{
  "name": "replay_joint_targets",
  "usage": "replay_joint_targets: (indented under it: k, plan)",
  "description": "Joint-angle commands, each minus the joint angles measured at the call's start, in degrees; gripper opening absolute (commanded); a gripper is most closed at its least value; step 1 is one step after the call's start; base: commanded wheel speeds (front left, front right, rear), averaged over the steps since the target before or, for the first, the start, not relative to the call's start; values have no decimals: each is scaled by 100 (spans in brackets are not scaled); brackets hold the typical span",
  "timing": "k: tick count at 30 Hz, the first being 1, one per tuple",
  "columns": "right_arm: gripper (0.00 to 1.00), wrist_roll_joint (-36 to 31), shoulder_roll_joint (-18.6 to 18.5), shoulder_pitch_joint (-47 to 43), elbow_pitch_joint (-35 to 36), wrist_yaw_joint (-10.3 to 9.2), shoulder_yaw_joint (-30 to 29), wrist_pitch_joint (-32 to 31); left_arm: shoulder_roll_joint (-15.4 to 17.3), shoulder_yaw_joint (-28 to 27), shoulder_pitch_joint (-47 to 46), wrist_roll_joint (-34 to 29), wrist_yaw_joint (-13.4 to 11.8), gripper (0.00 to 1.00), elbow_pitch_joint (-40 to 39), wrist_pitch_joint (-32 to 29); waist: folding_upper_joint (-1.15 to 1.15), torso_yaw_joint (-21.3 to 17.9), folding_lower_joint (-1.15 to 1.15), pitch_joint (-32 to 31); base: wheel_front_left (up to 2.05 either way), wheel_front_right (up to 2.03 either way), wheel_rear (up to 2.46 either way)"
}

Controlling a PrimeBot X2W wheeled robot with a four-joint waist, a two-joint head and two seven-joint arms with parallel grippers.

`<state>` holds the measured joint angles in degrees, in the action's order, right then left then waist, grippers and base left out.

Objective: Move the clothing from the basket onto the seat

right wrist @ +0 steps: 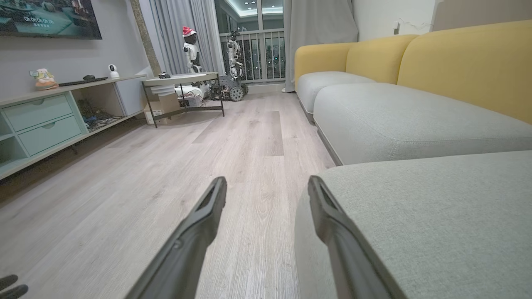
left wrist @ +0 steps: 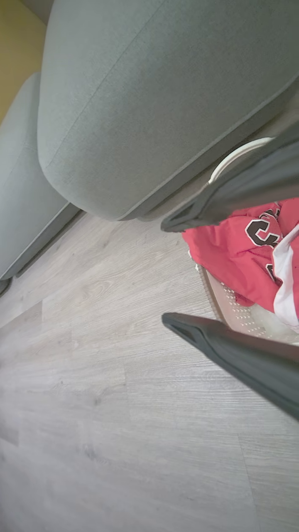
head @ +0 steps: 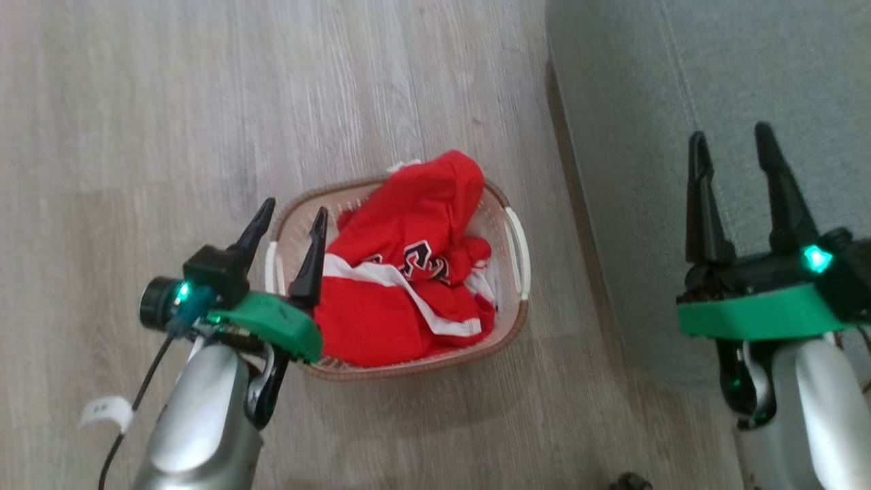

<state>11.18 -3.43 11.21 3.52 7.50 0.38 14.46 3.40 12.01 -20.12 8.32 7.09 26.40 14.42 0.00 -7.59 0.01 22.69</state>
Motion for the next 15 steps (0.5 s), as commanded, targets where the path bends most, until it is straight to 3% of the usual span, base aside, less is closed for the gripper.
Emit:
replay_joint_targets:
  k: [1, 15]
  plan:
    - [100, 37, 22, 162, 241, -1, 105, 54, 122, -108, -228, 30, 3, 100, -38, 7, 0, -145, -1, 270, 0, 0, 0]
    - [100, -11, 51, 745, 627, -1, 137, 54, 152, 641, -1451, 239, 37, 100, 1806, -437, 0, -599, -1, 1267, 0, 0, 0]
